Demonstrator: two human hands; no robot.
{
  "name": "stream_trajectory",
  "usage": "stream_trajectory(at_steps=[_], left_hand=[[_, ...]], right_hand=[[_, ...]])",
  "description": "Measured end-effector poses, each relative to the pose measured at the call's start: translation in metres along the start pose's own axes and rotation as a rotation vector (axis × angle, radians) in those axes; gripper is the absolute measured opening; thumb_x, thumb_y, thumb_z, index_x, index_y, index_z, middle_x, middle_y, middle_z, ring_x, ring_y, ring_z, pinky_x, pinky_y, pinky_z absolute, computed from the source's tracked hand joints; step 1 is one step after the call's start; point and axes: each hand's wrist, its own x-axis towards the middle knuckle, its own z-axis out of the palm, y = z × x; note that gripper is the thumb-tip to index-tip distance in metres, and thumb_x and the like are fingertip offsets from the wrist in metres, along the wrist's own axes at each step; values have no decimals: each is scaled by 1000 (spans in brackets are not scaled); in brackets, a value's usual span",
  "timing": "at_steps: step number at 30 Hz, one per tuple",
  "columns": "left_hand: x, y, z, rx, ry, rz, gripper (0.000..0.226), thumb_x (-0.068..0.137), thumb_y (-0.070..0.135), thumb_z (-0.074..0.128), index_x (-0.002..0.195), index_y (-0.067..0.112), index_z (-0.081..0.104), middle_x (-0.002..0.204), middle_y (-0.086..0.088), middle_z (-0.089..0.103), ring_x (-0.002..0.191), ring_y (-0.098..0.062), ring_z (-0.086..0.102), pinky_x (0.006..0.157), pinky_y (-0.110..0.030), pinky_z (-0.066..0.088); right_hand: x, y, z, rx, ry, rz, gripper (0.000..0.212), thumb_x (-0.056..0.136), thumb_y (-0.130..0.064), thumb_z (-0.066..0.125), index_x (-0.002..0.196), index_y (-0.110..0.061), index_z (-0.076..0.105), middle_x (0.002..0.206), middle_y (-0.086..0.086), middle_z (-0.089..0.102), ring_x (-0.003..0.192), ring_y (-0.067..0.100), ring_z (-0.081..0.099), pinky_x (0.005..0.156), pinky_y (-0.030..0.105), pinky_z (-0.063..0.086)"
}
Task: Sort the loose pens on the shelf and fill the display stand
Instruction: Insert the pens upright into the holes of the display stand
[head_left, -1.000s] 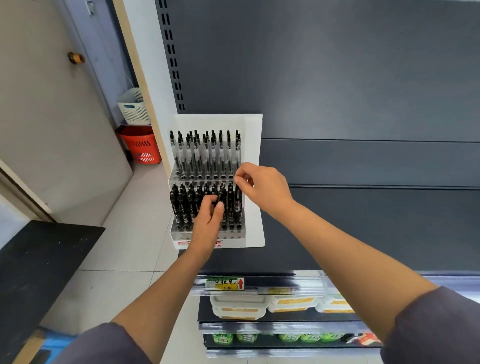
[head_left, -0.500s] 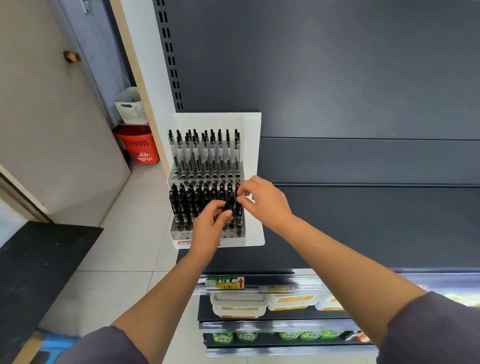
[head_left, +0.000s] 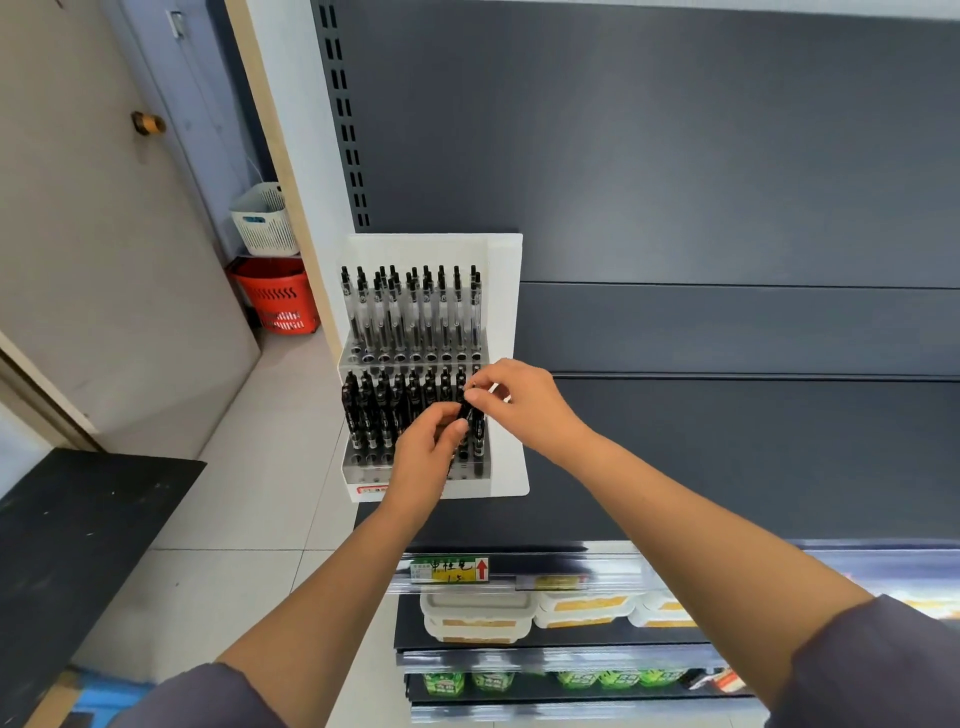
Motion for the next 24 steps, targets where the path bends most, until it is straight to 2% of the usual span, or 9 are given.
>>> stream_trajectory(at_steps=[2, 5, 7, 10, 16, 21, 24], left_hand=[[0, 4, 0, 4, 3, 24, 23, 96, 13, 48, 116, 13, 59, 100, 9, 61, 93, 2, 56, 80, -12, 46], [0, 9, -2, 4, 51, 51, 26, 94, 10, 51, 119, 14, 59, 103, 11, 60, 93, 8, 54, 78, -5, 43], [0, 11, -5, 23, 99, 93, 27, 93, 10, 53, 118, 15, 59, 104, 10, 59, 94, 6, 55, 77, -2, 42], [0, 10, -9, 60, 142, 143, 23, 92, 9, 54, 113, 17, 60, 99, 10, 59, 90, 5, 55, 76, -2, 41], [-4, 0, -18, 129, 135, 114, 19, 91, 12, 56, 109, 18, 60, 94, 8, 58, 84, 2, 54, 71, -4, 41], [-7, -9, -26, 300, 21, 156, 22, 90, 16, 59, 112, 14, 60, 92, 7, 57, 83, -4, 53, 74, -19, 45], [-8, -10, -30, 425, -20, 168, 21, 92, 19, 57, 112, 14, 59, 93, 5, 56, 86, -12, 53, 73, -28, 47]], right_hand=[[0, -6, 0, -1, -18, 1, 13, 91, -26, 60, 91, -17, 69, 85, -9, 65, 77, 5, 58, 73, 24, 47], [2, -17, -2, -27, 17, -11, 14, 91, -26, 59, 91, -17, 69, 85, -2, 70, 81, 14, 63, 79, 36, 52], [1, -23, -3, -82, 32, -41, 16, 92, -27, 57, 94, -17, 68, 86, -2, 70, 82, 16, 63, 79, 40, 52], [0, -29, -2, -193, 24, -85, 18, 94, -29, 54, 100, -17, 66, 89, -2, 70, 84, 18, 63, 77, 41, 52], [4, -36, -6, -310, -16, -115, 20, 95, -34, 52, 102, -20, 66, 90, -4, 69, 85, 17, 62, 76, 37, 52], [3, -28, -3, -282, -53, -65, 18, 93, -33, 54, 99, -22, 67, 88, -6, 69, 84, 15, 62, 76, 38, 51], [7, -22, 4, -302, -45, -79, 15, 92, -33, 57, 100, -23, 65, 85, -9, 66, 92, 15, 56, 80, 35, 47]])
